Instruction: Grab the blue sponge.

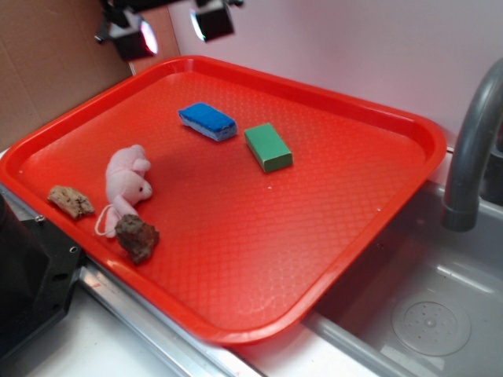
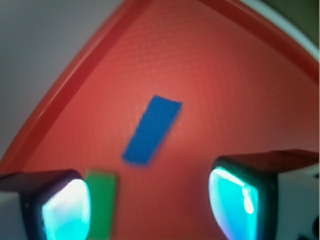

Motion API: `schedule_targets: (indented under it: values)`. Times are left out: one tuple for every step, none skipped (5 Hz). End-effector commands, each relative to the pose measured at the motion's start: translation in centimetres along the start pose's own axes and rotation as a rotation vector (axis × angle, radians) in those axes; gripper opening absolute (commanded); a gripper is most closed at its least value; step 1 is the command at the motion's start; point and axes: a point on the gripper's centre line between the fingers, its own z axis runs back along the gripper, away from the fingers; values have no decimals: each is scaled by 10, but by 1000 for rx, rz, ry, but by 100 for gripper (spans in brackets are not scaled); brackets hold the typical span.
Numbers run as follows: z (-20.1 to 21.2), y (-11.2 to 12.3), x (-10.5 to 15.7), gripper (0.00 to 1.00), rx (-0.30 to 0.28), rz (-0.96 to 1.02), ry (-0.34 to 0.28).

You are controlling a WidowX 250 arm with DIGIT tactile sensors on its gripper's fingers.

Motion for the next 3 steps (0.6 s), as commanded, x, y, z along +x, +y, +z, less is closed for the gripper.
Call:
schedule_targets:
  values:
    - [-32,-2,35,100,86,284,-71]
    - [-57,18,35,100,197,302,-46]
    - [-74,36,28,100,232,263,-31]
